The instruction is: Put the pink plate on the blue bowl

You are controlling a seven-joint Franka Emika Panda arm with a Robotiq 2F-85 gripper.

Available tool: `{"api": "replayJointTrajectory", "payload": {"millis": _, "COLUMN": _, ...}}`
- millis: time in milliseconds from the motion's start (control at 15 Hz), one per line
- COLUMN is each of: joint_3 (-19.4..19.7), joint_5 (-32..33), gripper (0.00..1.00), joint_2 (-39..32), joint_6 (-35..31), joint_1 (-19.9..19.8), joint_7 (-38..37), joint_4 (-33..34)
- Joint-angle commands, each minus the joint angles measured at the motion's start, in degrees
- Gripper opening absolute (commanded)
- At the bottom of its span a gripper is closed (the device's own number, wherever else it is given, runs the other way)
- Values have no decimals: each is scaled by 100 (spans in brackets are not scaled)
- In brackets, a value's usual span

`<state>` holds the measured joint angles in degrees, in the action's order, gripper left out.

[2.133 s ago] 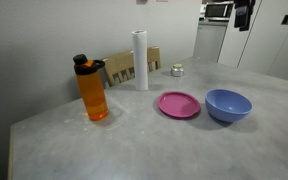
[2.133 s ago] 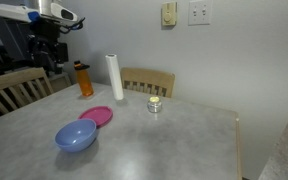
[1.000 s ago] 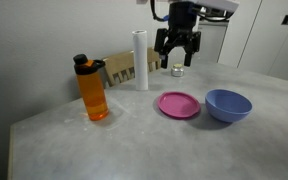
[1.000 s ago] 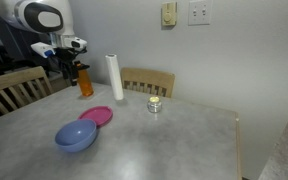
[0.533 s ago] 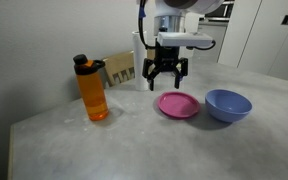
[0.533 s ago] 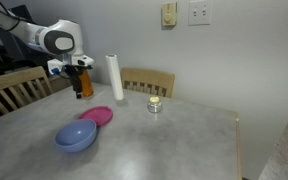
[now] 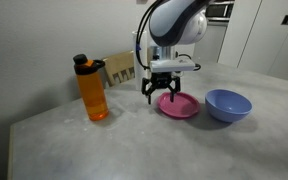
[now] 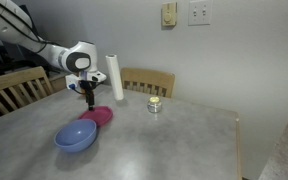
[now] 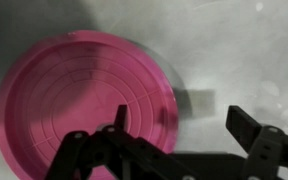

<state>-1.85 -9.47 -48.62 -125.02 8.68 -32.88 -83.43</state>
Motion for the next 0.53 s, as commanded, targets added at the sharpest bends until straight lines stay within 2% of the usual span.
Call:
{"api": "replayJointTrajectory", "payload": {"millis": 0, "joint_3": 40, "joint_5": -96, "gripper": 100, "joint_2": -546, "joint_6": 505, "joint_1": -75, "joint_7": 128, "joint_4": 843}}
{"api": "replayJointTrajectory", "payload": {"millis": 200, "joint_3": 72, "joint_5": -66, "gripper": 100, "joint_2": -790, "joint_6": 802, "joint_1": -84, "joint_7": 100, "joint_4": 1272}}
{"api": "replayJointTrajectory", "payload": {"millis": 333, "joint_3": 76, "joint_5": -64, "gripper": 75, "joint_2": -901, "joint_6": 957, "joint_1": -91, "joint_7": 98, "joint_4": 1493}}
{"api": "replayJointTrajectory", "payload": {"millis": 400, "joint_3": 76, "joint_5": -67, "gripper": 66, "joint_2": -942, "joint_6": 1021, "joint_1": -93, "joint_7": 95, "joint_4": 1582}}
{"api": "replayJointTrajectory", "payload": {"millis": 467, "joint_3": 76, "joint_5": -69, "gripper": 64, "joint_2": -1003, "joint_6": 1081, "joint_1": -95, "joint_7": 95, "joint_4": 1682}}
